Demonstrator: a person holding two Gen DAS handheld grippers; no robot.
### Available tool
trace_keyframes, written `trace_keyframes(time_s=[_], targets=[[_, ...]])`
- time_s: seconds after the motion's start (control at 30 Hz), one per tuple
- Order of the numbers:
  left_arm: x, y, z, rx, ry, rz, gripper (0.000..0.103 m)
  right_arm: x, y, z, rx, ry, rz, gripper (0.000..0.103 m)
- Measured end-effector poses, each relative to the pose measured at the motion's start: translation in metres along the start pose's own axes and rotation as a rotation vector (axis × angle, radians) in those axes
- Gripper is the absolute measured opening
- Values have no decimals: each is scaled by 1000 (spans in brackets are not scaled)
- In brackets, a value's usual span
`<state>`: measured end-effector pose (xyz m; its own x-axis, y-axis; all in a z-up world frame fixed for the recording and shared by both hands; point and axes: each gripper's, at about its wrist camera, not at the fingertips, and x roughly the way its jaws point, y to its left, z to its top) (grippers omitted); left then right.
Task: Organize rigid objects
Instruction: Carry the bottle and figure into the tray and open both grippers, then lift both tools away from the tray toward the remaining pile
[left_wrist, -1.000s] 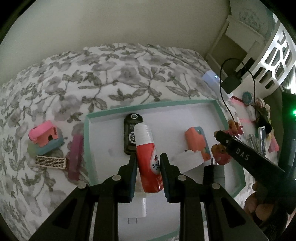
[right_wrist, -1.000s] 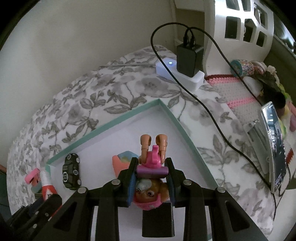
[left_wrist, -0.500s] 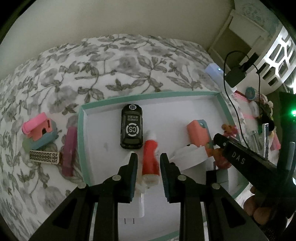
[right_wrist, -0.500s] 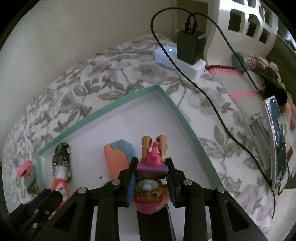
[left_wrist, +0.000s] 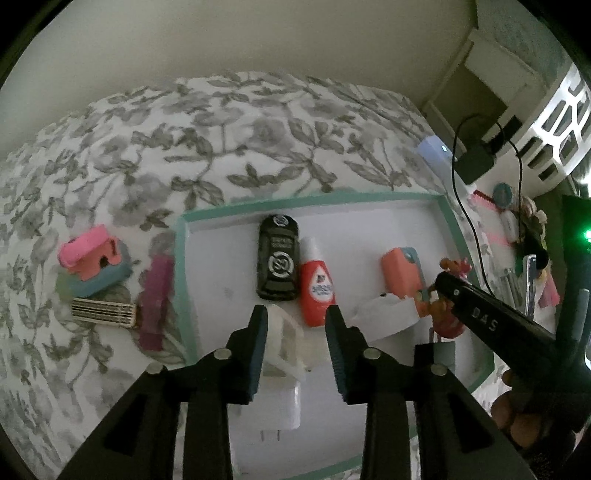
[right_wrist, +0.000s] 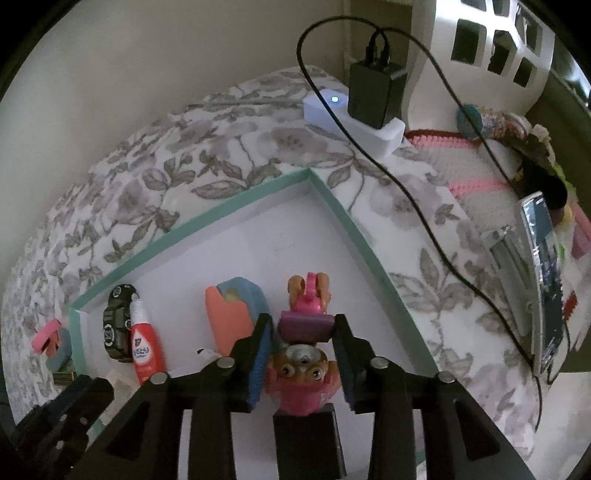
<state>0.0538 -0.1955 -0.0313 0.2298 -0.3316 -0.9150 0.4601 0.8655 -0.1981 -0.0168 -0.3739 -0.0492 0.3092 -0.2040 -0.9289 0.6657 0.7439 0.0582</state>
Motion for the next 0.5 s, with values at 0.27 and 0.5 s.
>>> trace_keyframes(time_s=[0.27, 0.5], targets=[[-16, 18, 6, -56, -35, 11, 50, -17, 10, 1, -34, -43, -3, 48], [-21, 48, 8, -137, -55, 87, 57, -25, 35, -3, -108, -80, 26, 64]])
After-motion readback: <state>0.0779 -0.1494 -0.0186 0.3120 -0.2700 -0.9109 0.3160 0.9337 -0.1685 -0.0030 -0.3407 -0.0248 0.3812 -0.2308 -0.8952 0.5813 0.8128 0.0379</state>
